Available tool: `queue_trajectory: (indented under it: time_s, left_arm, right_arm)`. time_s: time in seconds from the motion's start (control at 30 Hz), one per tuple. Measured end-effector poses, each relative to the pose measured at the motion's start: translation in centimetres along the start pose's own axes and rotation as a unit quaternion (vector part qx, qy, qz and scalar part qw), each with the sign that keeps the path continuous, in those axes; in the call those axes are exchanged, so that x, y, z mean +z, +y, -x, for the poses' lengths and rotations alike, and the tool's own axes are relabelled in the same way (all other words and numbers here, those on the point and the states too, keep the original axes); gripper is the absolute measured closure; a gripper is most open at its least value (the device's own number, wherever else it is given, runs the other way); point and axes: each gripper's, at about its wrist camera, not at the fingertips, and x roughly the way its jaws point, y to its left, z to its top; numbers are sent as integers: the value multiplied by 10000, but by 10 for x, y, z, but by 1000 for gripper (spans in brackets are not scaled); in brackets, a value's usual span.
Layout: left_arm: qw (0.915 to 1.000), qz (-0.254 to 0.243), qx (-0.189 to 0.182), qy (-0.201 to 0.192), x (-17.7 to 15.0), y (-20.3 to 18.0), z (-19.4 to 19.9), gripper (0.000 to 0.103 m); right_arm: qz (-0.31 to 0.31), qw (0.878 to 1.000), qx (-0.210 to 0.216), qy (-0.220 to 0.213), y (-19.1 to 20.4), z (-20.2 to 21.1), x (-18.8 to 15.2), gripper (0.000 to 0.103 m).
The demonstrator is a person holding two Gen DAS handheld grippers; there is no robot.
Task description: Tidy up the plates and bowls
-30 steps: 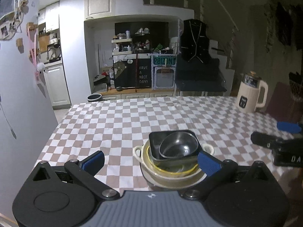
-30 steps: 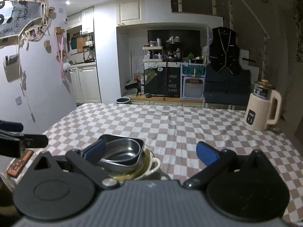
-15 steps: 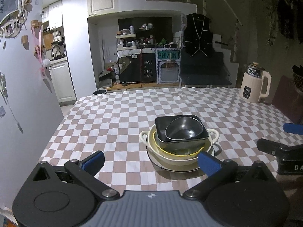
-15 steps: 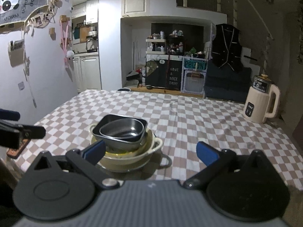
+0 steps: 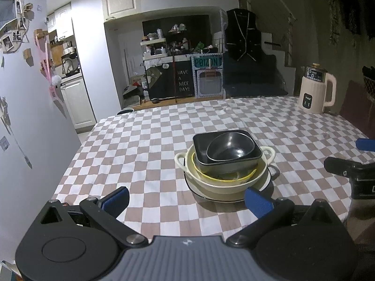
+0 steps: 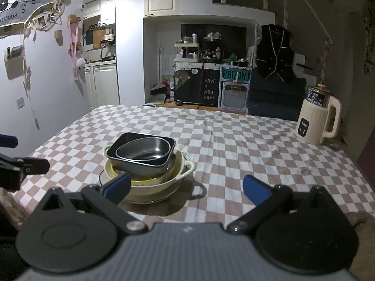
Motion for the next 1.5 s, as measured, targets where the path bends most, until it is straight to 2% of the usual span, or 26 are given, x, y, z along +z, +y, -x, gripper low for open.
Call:
queue_trajectory:
  time_s: [1.5]
  left_arm:
    - [10000,-8,-44,24,1,-3,-3,0]
  right_arm:
    - [-18,10000,15,33,0,-4,-3,1]
